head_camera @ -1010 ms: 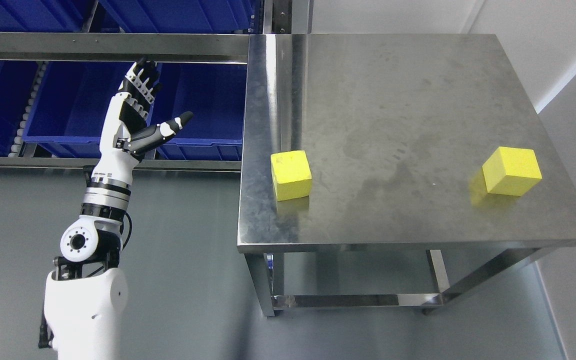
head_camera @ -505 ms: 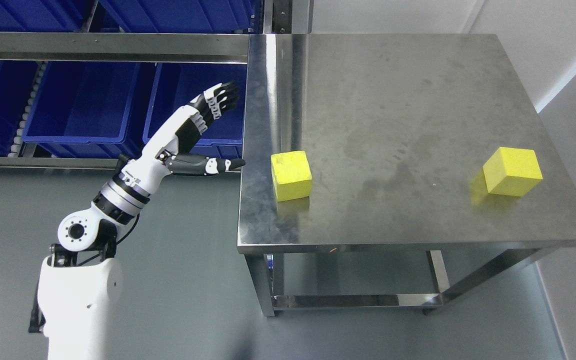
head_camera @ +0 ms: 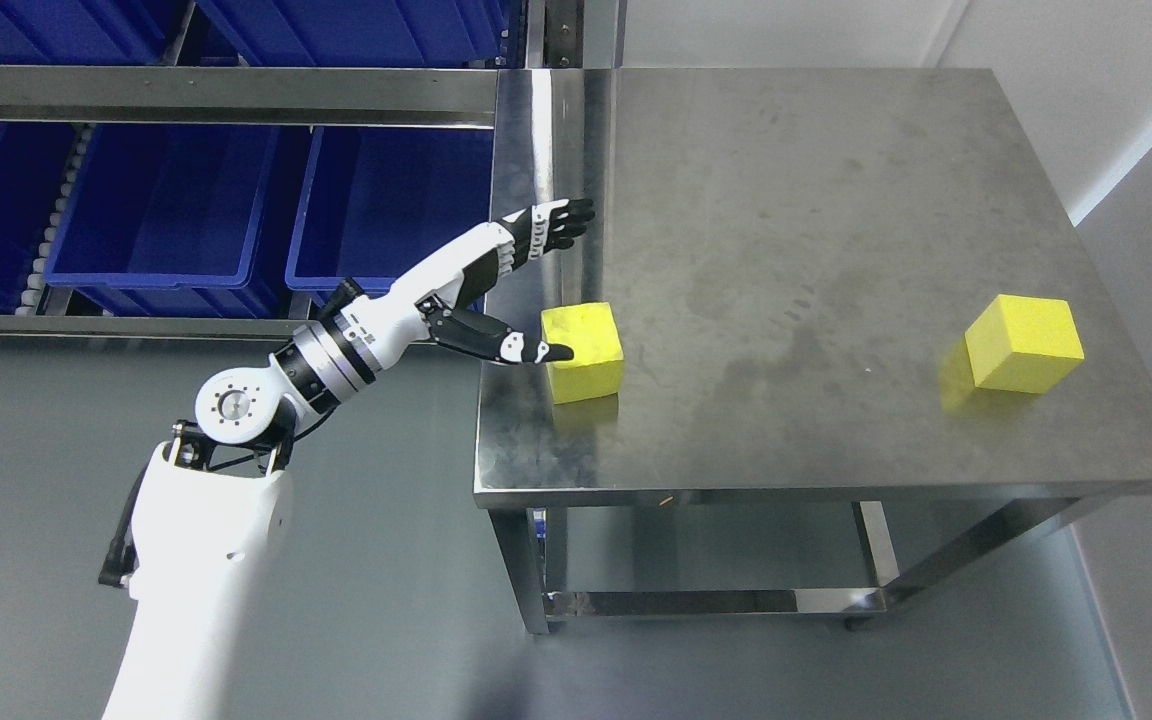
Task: Move yellow foam block to right shelf middle
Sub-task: 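Reach the left hand to the nearer yellow cube and close fingers around it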
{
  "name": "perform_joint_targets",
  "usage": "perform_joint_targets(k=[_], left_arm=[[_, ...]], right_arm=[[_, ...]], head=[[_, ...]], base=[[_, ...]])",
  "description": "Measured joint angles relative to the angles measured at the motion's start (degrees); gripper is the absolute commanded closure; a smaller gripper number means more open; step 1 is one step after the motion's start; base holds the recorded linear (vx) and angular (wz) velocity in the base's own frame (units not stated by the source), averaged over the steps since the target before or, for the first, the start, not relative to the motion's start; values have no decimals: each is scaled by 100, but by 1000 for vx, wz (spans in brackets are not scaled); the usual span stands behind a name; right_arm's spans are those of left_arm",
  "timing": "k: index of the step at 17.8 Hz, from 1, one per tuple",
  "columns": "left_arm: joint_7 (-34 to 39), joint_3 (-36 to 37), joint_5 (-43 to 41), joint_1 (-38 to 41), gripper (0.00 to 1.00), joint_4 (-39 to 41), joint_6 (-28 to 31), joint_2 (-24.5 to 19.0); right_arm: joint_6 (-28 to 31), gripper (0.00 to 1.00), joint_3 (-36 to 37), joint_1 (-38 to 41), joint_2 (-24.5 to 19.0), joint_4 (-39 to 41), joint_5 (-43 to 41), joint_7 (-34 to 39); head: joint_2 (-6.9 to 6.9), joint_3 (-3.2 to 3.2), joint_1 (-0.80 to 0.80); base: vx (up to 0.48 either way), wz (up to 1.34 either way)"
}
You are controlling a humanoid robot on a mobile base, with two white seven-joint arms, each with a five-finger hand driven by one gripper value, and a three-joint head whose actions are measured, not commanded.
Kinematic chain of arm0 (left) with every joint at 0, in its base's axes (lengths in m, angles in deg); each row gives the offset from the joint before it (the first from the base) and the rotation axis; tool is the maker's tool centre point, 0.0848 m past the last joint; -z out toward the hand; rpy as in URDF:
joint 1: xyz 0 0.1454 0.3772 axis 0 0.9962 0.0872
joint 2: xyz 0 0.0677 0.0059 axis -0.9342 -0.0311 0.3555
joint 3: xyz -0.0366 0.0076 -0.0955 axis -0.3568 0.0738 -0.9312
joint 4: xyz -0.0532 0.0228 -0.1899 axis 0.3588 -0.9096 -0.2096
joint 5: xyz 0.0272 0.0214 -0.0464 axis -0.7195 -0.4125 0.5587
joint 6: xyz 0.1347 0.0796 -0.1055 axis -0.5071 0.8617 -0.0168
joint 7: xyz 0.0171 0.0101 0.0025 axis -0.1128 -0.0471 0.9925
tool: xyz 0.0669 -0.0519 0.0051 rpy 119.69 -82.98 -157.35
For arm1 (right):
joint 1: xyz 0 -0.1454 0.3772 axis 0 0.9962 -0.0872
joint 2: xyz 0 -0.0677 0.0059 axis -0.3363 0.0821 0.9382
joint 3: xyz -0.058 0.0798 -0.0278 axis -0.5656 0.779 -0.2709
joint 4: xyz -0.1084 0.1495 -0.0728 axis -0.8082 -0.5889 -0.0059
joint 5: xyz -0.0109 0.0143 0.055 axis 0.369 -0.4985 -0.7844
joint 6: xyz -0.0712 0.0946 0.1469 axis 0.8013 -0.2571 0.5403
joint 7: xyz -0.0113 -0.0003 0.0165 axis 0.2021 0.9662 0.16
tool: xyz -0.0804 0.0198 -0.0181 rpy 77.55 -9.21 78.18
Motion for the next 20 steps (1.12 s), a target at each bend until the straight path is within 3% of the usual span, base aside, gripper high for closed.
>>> perform_joint_targets(k=[7,11,13,15,20], left_arm=[[-4,604,-259,-165,3,-570,23,-28],[11,783,-341,-208,25,-821,-62,-38],[17,807,-365,-211,50,-931,-138,-30],[18,732,-386,-187,67,-1007,-269,26],[27,303,-10,-175,70,-1106,-577,250]], right_arm=[[0,0,0,0,0,0,0,0],[4,0,0,0,0,0,0,-1],[9,0,0,0,0,0,0,-1],[23,0,0,0,0,0,0,0],[16,0,0,1,0,0,0,0]], head=[[0,0,0],[0,0,0],[0,0,0],[0,0,0],[0,0,0]], base=[[0,0],[0,0],[7,30],[0,0],[0,-7]])
